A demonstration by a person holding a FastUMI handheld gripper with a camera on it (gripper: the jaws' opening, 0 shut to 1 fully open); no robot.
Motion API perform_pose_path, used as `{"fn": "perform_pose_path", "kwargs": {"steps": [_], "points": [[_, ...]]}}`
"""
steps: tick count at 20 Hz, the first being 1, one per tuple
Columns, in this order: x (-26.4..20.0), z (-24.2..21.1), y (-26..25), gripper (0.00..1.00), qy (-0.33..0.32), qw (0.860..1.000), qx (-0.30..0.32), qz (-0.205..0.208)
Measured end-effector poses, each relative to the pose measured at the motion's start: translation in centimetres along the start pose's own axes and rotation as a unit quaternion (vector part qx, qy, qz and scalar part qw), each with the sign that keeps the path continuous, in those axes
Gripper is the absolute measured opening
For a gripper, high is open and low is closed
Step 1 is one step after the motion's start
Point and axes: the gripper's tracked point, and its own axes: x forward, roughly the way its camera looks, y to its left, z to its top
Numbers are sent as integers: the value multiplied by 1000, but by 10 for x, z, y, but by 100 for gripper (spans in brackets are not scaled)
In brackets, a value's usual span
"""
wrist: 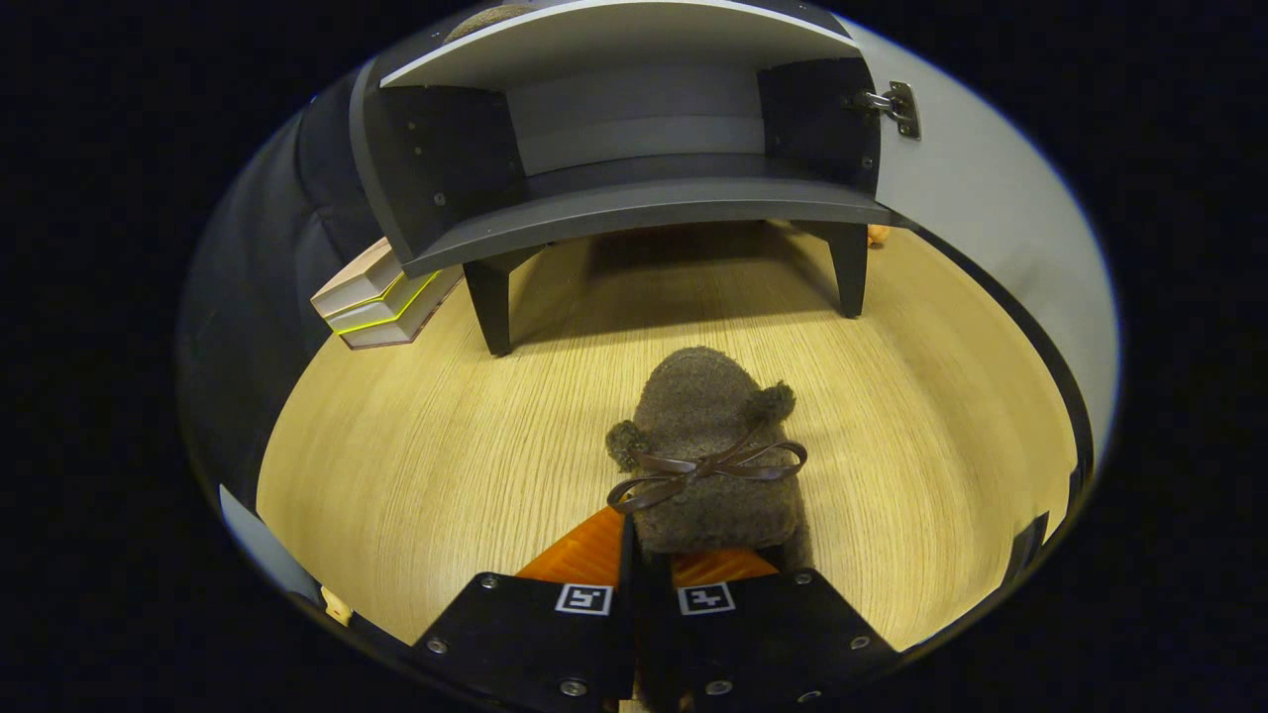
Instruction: Open the shoe cabinet door, grab the shoes and put them into the shoe cabinet, then close the shoe cabinet door.
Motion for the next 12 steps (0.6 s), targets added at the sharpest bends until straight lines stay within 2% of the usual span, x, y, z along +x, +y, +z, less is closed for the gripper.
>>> {"fn": "perform_pose_path", "kwargs": {"steps": [3,6,12], "points": [[-15,11,-6,8,-19,1000,-3,-8],[-35,14,-1,9,-18,1000,1,3],[-91,64,5,9,-71,997,0,8]]}}
